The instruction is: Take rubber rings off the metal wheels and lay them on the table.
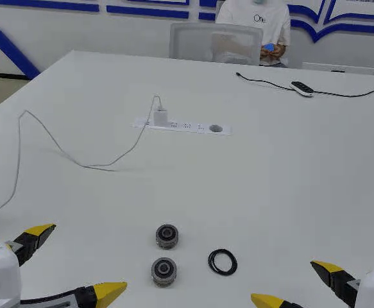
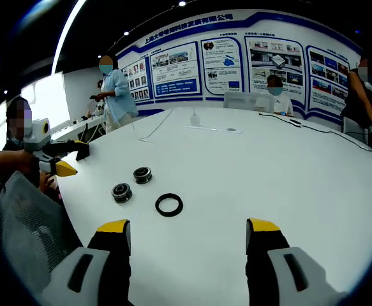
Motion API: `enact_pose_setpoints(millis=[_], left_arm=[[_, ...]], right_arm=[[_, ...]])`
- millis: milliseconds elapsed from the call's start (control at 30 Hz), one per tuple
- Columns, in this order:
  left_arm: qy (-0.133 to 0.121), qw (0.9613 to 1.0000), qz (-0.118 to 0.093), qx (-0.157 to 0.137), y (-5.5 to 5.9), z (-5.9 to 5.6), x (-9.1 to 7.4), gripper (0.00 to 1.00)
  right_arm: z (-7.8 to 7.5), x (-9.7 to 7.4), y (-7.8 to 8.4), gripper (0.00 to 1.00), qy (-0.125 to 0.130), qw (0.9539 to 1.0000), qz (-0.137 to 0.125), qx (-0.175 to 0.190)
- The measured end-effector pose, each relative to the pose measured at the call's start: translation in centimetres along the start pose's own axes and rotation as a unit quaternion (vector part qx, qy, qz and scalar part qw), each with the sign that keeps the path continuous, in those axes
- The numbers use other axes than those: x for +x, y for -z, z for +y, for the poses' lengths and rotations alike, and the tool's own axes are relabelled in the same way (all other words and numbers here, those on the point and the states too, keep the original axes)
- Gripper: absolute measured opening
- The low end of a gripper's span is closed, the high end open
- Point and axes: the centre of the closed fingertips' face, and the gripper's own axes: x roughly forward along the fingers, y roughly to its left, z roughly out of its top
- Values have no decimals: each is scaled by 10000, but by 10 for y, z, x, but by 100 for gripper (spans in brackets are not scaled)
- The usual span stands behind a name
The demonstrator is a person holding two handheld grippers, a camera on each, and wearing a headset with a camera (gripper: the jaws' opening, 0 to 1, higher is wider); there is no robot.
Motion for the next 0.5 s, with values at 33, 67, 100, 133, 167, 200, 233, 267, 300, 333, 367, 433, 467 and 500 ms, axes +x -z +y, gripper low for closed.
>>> enact_pose_setpoints(millis=[33,67,100,133,167,200,233,267,300,333,367,433,467,500], left_arm=[[6,10000,-7,-5,0,0,0,97],[14,10000,-11,-1,0,1,1,97],[28,10000,-10,5,-1,1,1,97],[36,10000,-2,22,-1,1,1,97],[57,10000,-6,55,-2,1,2,97],[70,10000,-4,70,-3,1,2,97],[80,9999,2,85,-3,1,3,97],[88,9999,-2,100,-4,1,3,97],[94,9999,-8,102,-4,1,3,97],[97,9999,-12,92,-4,1,3,97],[100,9999,-9,74,-3,2,3,97],[101,9999,15,79,-2,2,3,96],[101,9999,17,80,-2,2,3,96],[102,9999,15,77,-1,2,3,96]], right_arm=[[0,0,-1,75,1,10000,-12,2],[1,0,-1,76,3,10000,-12,-7],[1,0,-2,76,8,10000,-7,-29],[1,1,-2,76,16,10000,-6,-45],[1,1,-2,75,33,10000,9,-81],[1,1,-2,75,41,10000,13,-82],[2,1,-3,75,30,10000,7,-90],[4,1,-3,75,18,10000,0,-95],[4,1,-3,75,17,10000,-2,-87],[5,2,-3,75,10,10000,-3,-79],[6,3,-2,75,-4,10000,14,-76],[7,4,-2,74,-13,10000,34,-55],[7,4,-2,74,-17,10000,30,-12],[7,4,-4,73,-10,10000,0,39]])
